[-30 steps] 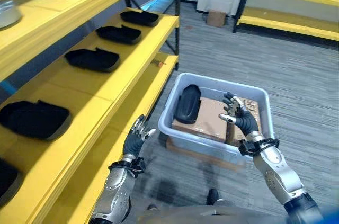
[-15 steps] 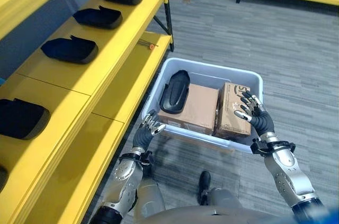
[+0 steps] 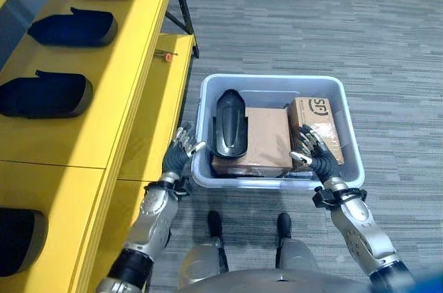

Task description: Move parts from the plastic box to the shelf.

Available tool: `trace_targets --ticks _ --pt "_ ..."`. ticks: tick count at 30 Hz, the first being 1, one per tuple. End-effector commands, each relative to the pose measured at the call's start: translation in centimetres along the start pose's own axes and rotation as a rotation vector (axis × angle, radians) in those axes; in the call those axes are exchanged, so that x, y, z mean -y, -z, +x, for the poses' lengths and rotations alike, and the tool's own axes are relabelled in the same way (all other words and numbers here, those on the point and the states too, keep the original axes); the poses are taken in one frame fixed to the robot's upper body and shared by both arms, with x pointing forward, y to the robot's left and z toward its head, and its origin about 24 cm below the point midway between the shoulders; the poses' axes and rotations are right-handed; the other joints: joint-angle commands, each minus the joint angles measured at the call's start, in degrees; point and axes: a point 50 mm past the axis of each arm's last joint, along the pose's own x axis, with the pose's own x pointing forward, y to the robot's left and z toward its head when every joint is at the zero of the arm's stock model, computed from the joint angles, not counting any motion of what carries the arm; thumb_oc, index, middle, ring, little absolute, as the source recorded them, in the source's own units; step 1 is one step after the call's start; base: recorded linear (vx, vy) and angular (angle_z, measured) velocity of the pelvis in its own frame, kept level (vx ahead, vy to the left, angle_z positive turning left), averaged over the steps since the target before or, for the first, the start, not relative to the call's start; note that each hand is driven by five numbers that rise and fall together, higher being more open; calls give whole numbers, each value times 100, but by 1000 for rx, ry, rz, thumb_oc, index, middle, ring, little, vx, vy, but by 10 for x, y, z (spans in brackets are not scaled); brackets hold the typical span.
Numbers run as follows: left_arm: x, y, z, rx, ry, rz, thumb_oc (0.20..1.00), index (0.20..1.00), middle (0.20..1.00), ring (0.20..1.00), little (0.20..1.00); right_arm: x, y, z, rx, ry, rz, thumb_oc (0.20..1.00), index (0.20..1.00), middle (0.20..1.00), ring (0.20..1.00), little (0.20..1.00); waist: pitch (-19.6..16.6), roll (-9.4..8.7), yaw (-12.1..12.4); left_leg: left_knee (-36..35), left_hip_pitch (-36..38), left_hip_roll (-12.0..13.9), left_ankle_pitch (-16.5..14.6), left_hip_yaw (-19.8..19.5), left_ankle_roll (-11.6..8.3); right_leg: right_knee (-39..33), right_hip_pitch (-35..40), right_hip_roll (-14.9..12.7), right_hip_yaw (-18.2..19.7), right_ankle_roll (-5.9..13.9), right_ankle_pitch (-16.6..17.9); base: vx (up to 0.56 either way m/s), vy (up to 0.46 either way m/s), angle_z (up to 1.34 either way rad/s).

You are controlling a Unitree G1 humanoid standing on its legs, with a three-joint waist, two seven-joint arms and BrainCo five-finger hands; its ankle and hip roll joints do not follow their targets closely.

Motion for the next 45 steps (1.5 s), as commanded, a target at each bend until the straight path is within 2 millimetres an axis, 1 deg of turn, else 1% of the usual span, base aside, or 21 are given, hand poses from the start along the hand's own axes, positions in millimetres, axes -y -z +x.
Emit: trace_targets --ticks 1,4,5,6,7,8,10,14,18,22,26,27,28,29,33,39,40,44,45 --pt "2 -11 -8 82 -10 -3 1000 1000 1000 1000 1000 4 -28 11 127 2 -2 1000 1000 1000 1000 1000 -236 -167 100 877 -603 665 -44 -66 -364 -127 -4 -541 88 501 882 30 42 -10" --pt "8 -16 -4 104 9 0 1000 1000 1000 1000 1000 4 -31 13 142 8 -8 1000 1000 1000 1000 1000 -192 -211 84 903 -678 650 -56 -69 -363 -126 -60 -562 41 502 940 35 6 -15" --pt "15 -25 3 140 43 57 1000 1000 1000 1000 1000 4 -37 16 166 8 -14 1000 1000 1000 1000 1000 -136 -238 38 860 -750 665 -9 -68 -391 -136 -158 -550 13 505 973 24 -20 -6" --pt "15 -25 4 141 43 57 1000 1000 1000 1000 1000 4 -37 16 166 8 -14 1000 1000 1000 1000 1000 -138 -238 38 858 -753 665 -7 -68 -392 -134 -163 -550 13 505 973 13 -40 -1" --pt "23 -33 10 177 74 78 1000 1000 1000 1000 1000 3 -42 17 190 3 -14 1000 1000 1000 1000 1000 -77 -237 -32 759 -807 707 74 -33 -424 -168 -297 -515 7 488 978 0 -22 -5" --pt "23 -33 10 177 74 78 1000 1000 1000 1000 1000 3 -42 17 190 4 -14 1000 1000 1000 1000 1000 -79 -236 -31 756 -810 708 76 -32 -424 -166 -303 -514 8 487 977 -6 -35 -5" --pt "30 -41 16 211 96 89 1000 1000 1000 1000 1000 0 -47 19 213 -4 -12 1000 1000 1000 1000 1000 -15 -231 -70 677 -849 751 155 -17 -453 -156 -446 -460 34 473 963 -24 -34 -5" --pt "45 -63 28 310 130 90 1000 1000 1000 1000 1000 -7 -59 24 272 -27 -24 1000 1000 1000 1000 1000 184 -213 -157 518 -947 857 314 45 -534 -133 -737 -358 113 450 917 -55 -41 -9" --pt "58 -78 38 378 132 85 1000 1000 1000 1000 1000 -14 -67 25 309 -53 -22 1000 1000 1000 1000 1000 371 -207 -238 390 -1008 944 432 140 -600 -123 -993 -270 209 443 910 -54 -41 -16" --pt "62 -90 48 435 98 112 1000 1000 1000 1000 1000 -17 -71 24 327 -66 -18 1000 1000 1000 1000 1000 504 -242 -327 322 -1058 1028 501 245 -652 -120 -1208 -192 308 448 962 -47 -40 -15" --pt "55 -93 58 451 19 153 1000 1000 1000 1000 1000 -19 -71 22 332 -80 -4 1000 1000 1000 1000 1000 619 -289 -435 277 -1054 1093 530 375 -703 -118 -1358 -125 442 455 1000 -32 -21 -28" --pt "49 -94 66 446 -33 173 1000 1000 1000 1000 1000 -22 -71 23 331 -92 6 1000 1000 1000 1000 1000 650 -335 -507 266 -1075 1125 547 457 -722 -111 -1469 -84 541 452 1039 -39 -17 -19" --pt "49 -94 66 446 -33 173 1000 1000 1000 1000 1000 -21 -71 23 331 -92 6 1000 1000 1000 1000 1000 649 -335 -504 266 -1076 1125 547 460 -722 -109 -1473 -84 545 452 1039 -48 -14 -23" --pt "43 -95 73 439 -86 204 1000 1000 1000 1000 1000 -24 -71 23 336 -107 10 1000 1000 1000 1000 1000 671 -382 -575 227 -1070 1156 562 522 -740 -106 -1553 -44 611 452 1063 -18 -10 -34" --pt "29 -94 88 403 -206 231 1000 1000 1000 1000 1000 -28 -69 21 327 -134 30 1000 1000 1000 1000 1000 730 -467 -742 159 -1067 1202 620 632 -781 -64 -1712 36 738 433 1086 -16 -15 -35" --pt "9 -100 102 376 -356 213 1000 1000 1000 1000 1000 -33 -67 20 320 -151 55 1000 1000 1000 1000 1000 782 -592 -919 129 -1070 1257 643 717 -818 -26 -1856 143 852 404 1095 8 -17 -11" --pt "5 -100 103 366 -380 221 1000 1000 1000 1000 1000 -33 -65 20 315 -152 60 1000 1000 1000 1000 1000 772 -591 -947 104 -991 1270 531 695 -874 -35 -1791 146 830 426 998 78 -2 -17" --pt "-7 -100 110 327 -473 225 1000 1000 1000 1000 1000 -35 -61 19 295 -165 70 1000 1000 1000 1000 1000 832 -692 -1060 86 -959 1308 546 743 -904 -22 -1831 214 895 413 992 23 -22 -7" --pt "-7 -100 111 321 -479 218 1000 1000 1000 1000 1000 -35 -60 19 293 -166 69 1000 1000 1000 1000 1000 838 -702 -1068 89 -959 1317 546 750 -907 -18 -1844 225 914 409 991 -1 -12 -6"
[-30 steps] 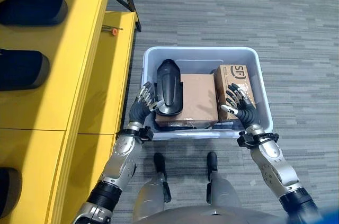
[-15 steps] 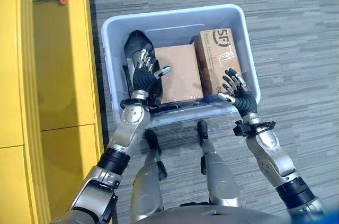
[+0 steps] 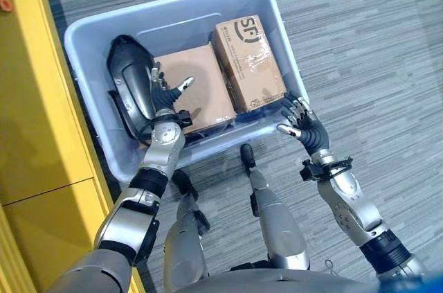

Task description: Move parts from the plastic box to the shelf.

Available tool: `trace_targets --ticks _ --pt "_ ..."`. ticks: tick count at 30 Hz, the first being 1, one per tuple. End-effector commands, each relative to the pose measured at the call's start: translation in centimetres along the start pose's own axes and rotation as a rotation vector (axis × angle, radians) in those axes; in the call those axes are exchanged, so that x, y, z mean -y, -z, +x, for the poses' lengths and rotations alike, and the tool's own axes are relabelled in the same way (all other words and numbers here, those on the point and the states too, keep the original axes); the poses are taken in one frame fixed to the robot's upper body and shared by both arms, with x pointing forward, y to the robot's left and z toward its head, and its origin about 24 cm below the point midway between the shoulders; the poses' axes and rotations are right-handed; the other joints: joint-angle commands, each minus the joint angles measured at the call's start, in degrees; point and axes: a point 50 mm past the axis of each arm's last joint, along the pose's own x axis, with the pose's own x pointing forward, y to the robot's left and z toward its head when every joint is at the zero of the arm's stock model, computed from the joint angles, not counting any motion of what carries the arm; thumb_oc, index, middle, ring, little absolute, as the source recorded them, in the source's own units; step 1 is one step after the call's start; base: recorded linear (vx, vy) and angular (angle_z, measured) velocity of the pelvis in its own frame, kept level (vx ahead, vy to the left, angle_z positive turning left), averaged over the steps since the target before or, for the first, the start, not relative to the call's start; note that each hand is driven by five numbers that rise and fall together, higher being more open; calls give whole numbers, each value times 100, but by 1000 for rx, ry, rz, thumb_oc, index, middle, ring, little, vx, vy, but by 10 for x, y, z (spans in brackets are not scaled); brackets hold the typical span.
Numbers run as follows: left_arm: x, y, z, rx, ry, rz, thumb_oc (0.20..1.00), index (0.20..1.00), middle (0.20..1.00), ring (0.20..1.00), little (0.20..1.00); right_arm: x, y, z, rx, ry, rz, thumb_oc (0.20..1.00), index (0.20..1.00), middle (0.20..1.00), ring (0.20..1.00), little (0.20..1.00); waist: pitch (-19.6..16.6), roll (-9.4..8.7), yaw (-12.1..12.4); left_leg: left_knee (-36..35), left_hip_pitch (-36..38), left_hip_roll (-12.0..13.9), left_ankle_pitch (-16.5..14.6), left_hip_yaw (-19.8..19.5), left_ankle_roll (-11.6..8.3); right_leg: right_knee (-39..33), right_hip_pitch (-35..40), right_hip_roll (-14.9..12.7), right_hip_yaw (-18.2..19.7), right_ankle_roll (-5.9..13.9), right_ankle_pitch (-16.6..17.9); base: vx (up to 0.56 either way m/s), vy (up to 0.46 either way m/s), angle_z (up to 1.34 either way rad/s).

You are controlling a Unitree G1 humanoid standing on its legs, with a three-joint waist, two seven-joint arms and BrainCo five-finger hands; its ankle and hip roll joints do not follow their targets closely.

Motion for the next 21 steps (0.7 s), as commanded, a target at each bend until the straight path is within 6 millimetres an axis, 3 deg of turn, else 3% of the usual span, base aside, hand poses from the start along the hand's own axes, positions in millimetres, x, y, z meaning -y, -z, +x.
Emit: trace_targets --ticks 1,8,10,11,15,21 --pt "-10 -10 13 39 -78 4 1000 1000 1000 1000 1000 -4 -20 -3 120 -23 39 1000 1000 1000 1000 1000 -246 -246 63 302 -2 585 254 -349 -518 318 -187 -628 -147 666 427 0 -12 -4" --pt "11 15 -4 -61 0 4 1000 1000 1000 1000 1000 -4 -16 -4 97 -26 43 1000 1000 1000 1000 1000 -268 -294 -24 283 83 616 234 -261 -528 301 -208 -567 -35 650 425 11 -7 -6" --pt "25 30 -20 -111 66 -9 1000 1000 1000 1000 1000 -3 -16 -4 95 -20 42 1000 1000 1000 1000 1000 -282 -281 -6 277 123 617 224 -246 -524 293 -187 -564 -18 638 417 17 -14 -6" --pt "25 30 -20 -111 66 -9 1000 1000 1000 1000 1000 -3 -16 -5 95 -20 42 1000 1000 1000 1000 1000 -284 -280 -5 276 124 617 224 -245 -524 293 -187 -563 -17 638 417 14 -8 -5" --pt "50 47 -51 -175 210 -66 1000 1000 1000 1000 1000 0 -16 -3 91 4 33 1000 1000 1000 1000 1000 -257 -202 70 247 174 604 219 -271 -502 284 -133 -579 -53 626 400 7 -3 -2" --pt "72 42 -76 -150 394 -101 1000 1000 1000 1000 1000 4 -17 -3 98 32 28 1000 1000 1000 1000 1000 -236 -79 164 195 185 563 228 -319 -476 261 -69 -619 -99 625 380 0 0 0"
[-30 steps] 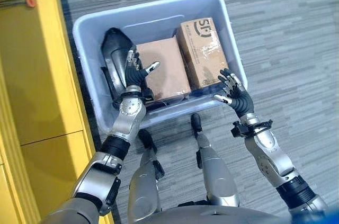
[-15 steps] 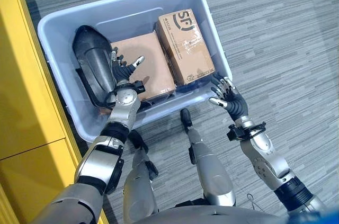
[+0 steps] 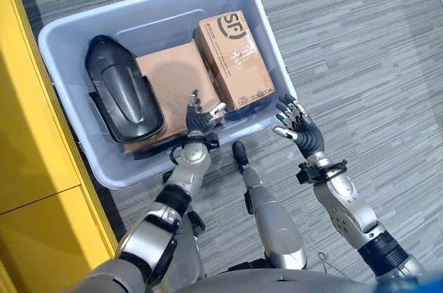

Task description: Move parts from the plastic box to the shelf.

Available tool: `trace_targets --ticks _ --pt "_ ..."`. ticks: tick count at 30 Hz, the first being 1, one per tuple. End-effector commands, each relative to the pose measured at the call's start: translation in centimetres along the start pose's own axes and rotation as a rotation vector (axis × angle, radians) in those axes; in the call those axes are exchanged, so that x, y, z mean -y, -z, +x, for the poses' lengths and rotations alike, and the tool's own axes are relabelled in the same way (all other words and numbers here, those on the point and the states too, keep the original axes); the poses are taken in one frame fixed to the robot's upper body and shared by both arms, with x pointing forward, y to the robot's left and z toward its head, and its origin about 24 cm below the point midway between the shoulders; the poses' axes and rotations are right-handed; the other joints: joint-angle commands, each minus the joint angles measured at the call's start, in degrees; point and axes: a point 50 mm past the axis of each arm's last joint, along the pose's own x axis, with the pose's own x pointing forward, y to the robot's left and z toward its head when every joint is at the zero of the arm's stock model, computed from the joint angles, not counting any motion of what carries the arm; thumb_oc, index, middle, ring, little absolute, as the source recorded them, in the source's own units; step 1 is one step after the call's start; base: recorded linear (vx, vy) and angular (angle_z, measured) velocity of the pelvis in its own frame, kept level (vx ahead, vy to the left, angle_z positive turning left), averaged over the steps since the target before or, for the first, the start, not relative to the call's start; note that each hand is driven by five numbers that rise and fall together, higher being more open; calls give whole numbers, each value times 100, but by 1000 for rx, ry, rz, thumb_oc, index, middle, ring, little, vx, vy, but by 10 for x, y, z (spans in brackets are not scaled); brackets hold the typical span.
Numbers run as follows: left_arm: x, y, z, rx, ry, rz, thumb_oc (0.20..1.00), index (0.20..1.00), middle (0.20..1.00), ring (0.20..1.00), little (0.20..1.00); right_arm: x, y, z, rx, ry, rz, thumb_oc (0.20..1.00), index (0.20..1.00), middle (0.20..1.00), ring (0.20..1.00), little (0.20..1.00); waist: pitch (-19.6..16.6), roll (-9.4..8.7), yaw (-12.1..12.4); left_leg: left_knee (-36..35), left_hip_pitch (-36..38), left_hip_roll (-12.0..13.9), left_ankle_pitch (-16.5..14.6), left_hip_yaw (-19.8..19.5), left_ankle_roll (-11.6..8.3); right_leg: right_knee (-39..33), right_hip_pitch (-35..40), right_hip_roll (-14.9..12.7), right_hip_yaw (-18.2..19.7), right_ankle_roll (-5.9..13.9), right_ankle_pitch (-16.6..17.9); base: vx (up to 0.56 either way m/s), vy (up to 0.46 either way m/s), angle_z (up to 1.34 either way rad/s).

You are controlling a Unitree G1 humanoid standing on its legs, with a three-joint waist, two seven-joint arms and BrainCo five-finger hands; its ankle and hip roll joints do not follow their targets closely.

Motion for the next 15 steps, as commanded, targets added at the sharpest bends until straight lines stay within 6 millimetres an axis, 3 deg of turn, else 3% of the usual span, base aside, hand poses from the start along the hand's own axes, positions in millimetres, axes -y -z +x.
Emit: trace_targets --ticks 1,7,10,15 --pt "11 -16 -1 79 105 -4 1000 1000 1000 1000 1000 6 -20 -2 109 27 -2 1000 1000 1000 1000 1000 -279 35 78 195 92 500 193 -450 -433 259 -74 -697 -236 678 314 -68 -28 2" --pt "13 -47 -9 229 188 -34 1000 1000 1000 1000 1000 14 -27 -8 136 51 -23 1000 1000 1000 1000 1000 -264 142 226 175 8 462 299 -487 -379 253 -107 -737 -283 664 373 -23 -11 1" --pt "-3 -66 -12 327 144 -54 1000 1000 1000 1000 1000 20 -29 -14 144 70 -28 1000 1000 1000 1000 1000 -264 203 292 166 -21 431 303 -549 -381 233 -69 -774 -352 669 355 0 0 0" --pt "-26 -80 -13 413 24 -23 1000 1000 1000 1000 1000 23 -30 -17 154 83 -30 1000 1000 1000 1000 1000 -264 212 347 169 -62 416 300 -597 -387 228 -62 -798 -396 670 344 -7 -4 8"
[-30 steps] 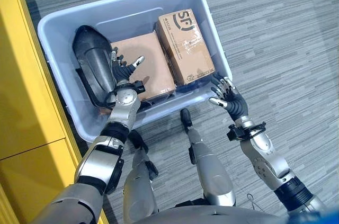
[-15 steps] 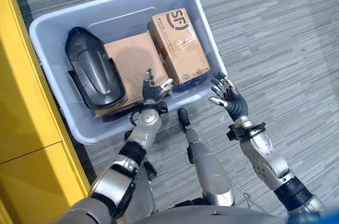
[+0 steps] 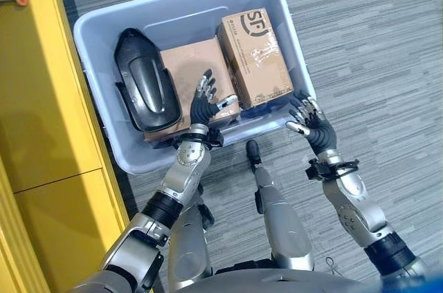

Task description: Move parts from the plastic box to the shelf.

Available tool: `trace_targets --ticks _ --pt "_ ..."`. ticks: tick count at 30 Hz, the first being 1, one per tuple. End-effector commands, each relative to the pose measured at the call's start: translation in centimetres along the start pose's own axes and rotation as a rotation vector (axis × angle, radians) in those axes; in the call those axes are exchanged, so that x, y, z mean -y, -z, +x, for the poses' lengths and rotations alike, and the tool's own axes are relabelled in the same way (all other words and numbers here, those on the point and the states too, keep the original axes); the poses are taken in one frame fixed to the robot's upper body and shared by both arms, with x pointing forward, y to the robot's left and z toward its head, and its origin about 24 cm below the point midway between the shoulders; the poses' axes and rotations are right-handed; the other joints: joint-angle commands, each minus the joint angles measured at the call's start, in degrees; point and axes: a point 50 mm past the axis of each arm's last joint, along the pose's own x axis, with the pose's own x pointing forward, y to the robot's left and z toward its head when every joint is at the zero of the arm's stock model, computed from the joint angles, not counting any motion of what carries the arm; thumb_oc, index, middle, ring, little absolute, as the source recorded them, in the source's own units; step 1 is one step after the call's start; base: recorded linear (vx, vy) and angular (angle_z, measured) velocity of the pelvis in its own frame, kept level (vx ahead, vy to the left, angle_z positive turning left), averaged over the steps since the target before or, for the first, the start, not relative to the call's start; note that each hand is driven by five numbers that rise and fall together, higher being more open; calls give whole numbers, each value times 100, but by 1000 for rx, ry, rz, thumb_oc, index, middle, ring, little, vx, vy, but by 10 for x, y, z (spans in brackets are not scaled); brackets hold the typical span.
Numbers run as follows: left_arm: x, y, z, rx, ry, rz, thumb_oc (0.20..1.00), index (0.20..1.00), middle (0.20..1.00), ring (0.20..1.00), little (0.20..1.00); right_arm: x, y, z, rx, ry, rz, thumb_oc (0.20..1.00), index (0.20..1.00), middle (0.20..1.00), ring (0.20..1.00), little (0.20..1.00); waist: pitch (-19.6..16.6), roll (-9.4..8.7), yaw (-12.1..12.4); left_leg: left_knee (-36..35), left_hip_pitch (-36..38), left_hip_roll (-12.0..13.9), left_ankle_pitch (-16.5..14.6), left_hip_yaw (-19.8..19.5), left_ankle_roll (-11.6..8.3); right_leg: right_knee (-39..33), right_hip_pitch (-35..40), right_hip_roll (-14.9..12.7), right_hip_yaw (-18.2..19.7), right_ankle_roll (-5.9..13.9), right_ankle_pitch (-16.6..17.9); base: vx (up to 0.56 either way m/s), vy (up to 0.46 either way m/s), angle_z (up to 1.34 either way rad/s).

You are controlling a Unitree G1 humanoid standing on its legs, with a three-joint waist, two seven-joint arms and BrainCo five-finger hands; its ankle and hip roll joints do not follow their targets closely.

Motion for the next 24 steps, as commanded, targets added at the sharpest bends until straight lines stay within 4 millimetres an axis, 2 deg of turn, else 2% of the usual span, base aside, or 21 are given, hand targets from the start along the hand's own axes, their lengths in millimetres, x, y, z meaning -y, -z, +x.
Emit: trace_targets --ticks 1,4,5,6,9,15,21,24 --pt "-17 -16 -3 133 -78 89 1000 1000 1000 1000 1000 3 -19 -9 125 14 15 1000 1000 1000 1000 1000 -442 -176 -18 161 -35 434 241 -466 -427 228 -107 -769 -290 686 307 -6 -4 10" --pt "-33 -18 -2 151 -167 138 1000 1000 1000 1000 1000 5 -20 -10 128 20 14 1000 1000 1000 1000 1000 -437 -180 -3 163 -57 428 244 -482 -429 228 -108 -770 -306 681 300 -9 6 7" --pt "-46 -16 -1 143 -243 175 1000 1000 1000 1000 1000 5 -19 -10 128 23 17 1000 1000 1000 1000 1000 -433 -188 1 157 -63 429 250 -479 -435 231 -116 -773 -308 677 298 -7 10 3" --pt "-46 -16 -1 143 -243 175 1000 1000 1000 1000 1000 5 -19 -10 128 23 17 1000 1000 1000 1000 1000 -433 -188 0 156 -63 429 250 -478 -435 232 -116 -773 -308 678 298 0 0 0" --pt "-65 -4 3 87 -372 258 1000 1000 1000 1000 1000 4 -18 -8 123 17 21 1000 1000 1000 1000 1000 -440 -257 -53 143 -82 435 265 -452 -445 232 -160 -750 -288 677 311 0 0 0" --pt "-80 5 10 30 -473 301 1000 1000 1000 1000 1000 2 -17 -6 121 8 30 1000 1000 1000 1000 1000 -452 -322 -122 155 -118 461 284 -426 -468 264 -241 -714 -248 666 315 0 0 -1" --pt "-98 8 26 -34 -586 351 1000 1000 1000 1000 1000 -5 -15 -4 115 -30 55 1000 1000 1000 1000 1000 -444 -461 -281 201 -210 510 302 -390 -499 306 -384 -635 -193 651 329 -2 -2 -2" --pt "-112 1 37 -49 -684 313 1000 1000 1000 1000 1000 -7 -13 -5 106 -42 60 1000 1000 1000 1000 1000 -453 -542 -382 231 -236 544 178 -411 -565 312 -418 -592 -204 681 235 71 14 -3"
